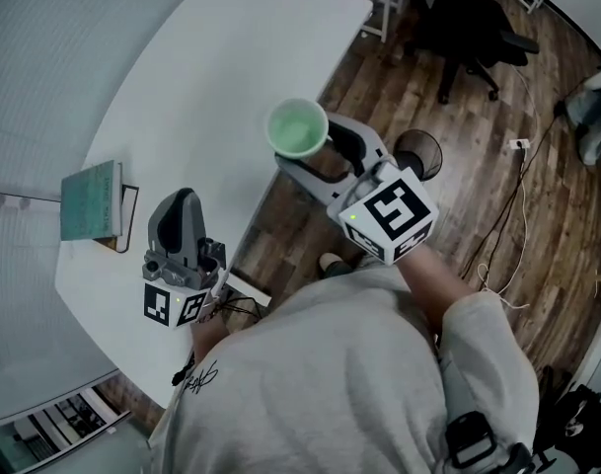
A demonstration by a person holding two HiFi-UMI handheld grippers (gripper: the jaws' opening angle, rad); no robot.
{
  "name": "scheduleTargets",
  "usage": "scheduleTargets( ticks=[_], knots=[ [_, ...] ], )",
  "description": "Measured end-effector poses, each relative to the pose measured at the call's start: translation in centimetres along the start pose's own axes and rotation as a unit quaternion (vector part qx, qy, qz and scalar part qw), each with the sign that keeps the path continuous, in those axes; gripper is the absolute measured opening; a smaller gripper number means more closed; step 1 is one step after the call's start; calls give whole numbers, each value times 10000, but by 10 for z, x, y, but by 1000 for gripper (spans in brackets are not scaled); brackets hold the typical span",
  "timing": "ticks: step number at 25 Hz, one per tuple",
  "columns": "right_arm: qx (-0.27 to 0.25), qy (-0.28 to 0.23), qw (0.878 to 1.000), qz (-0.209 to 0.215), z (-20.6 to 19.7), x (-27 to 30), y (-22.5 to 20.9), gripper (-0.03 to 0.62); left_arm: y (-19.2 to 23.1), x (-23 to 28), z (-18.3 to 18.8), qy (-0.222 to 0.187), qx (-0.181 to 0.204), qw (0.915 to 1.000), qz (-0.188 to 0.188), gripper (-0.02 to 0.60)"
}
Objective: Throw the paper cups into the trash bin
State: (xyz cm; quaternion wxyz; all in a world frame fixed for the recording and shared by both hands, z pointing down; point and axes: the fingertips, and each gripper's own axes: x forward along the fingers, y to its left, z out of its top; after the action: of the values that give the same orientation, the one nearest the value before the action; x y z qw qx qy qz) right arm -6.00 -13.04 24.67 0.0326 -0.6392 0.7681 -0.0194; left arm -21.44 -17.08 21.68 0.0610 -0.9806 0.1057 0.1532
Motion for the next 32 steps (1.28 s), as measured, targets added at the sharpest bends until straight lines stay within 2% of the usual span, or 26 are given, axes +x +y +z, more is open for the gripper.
scheduleTargets(
  ticks=[11, 19, 26, 32],
  knots=[
    [85, -173, 9984, -537, 5, -38, -51, 284, -31, 60, -19, -20, -181, 9980, -600, 3],
    [104, -192, 9953, -945, 12, -85, -99, 284, -75, 129, -26, -177, -394, 9922, -1168, 3],
    [45, -168, 9932, -1148, 16, -115, -138, 284, -106, 178, -36, -245, -540, 9873, -1473, 3],
    [90, -277, 9887, -1469, 26, -147, -175, 284, -129, 217, -54, -223, -455, 9825, -1794, 3]
  ],
)
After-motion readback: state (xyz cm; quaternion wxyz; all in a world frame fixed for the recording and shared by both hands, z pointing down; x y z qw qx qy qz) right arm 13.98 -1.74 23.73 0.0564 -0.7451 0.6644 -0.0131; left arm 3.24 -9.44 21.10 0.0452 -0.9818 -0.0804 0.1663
